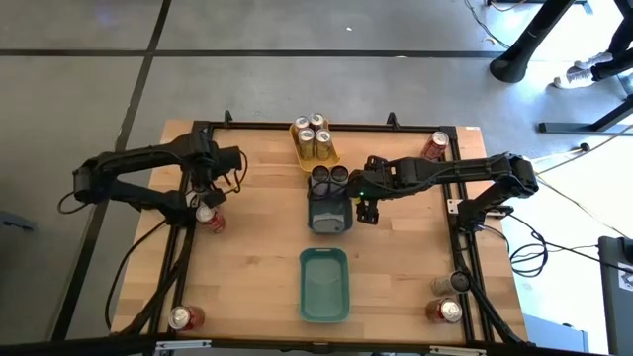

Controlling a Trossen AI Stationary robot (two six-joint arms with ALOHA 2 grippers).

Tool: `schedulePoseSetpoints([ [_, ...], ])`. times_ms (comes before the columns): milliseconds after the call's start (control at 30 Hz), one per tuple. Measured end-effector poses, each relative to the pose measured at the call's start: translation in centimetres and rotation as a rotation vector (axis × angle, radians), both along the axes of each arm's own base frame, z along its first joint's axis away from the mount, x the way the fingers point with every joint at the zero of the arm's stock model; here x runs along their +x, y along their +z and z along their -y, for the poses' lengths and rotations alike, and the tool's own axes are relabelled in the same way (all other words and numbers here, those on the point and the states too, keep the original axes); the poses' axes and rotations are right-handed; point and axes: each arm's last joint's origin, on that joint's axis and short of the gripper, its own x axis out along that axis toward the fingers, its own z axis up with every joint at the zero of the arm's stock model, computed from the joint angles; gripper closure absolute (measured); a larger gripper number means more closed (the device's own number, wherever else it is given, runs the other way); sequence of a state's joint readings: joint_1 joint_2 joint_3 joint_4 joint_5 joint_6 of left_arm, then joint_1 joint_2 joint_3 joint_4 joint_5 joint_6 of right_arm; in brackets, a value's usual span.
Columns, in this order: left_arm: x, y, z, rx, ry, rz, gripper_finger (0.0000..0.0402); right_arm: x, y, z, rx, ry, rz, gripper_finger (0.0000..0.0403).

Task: Sort soda cans
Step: Put the top black soda can into the dark green bin

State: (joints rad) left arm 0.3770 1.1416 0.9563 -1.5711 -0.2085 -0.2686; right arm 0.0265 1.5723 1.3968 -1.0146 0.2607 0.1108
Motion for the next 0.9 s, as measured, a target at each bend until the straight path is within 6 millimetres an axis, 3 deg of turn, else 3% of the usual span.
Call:
schedulePoseSetpoints([
  [200,-0.4,-1.0,0.1,-0.033,-0.029,-0.043,0.0029,0.0,0.0,0.0,0.000,0.000,0.001,0.0042],
  [500,-0.4,-1.1,0.1,-0.048,-0.064,-0.048,0.0138,0.0,0.0,0.0,0.000,0.001,0.001,0.0042],
  [600,-0.4,-1.0,0.1,-0.047,-0.070,-0.045,0.0147,-0.1,0.0,0.0,0.000,0.001,-0.012,0.0042],
  [767,0.2,0.4,-0.1,-0.022,-0.081,0.011,0.0147,-0.6,0.9,-0.5,0.039,0.004,-0.054,0.0042],
  [900,0.7,2.9,-0.3,0.021,-0.082,0.102,0.0147,-1.1,2.6,-1.6,0.045,0.022,-0.068,0.0042],
])
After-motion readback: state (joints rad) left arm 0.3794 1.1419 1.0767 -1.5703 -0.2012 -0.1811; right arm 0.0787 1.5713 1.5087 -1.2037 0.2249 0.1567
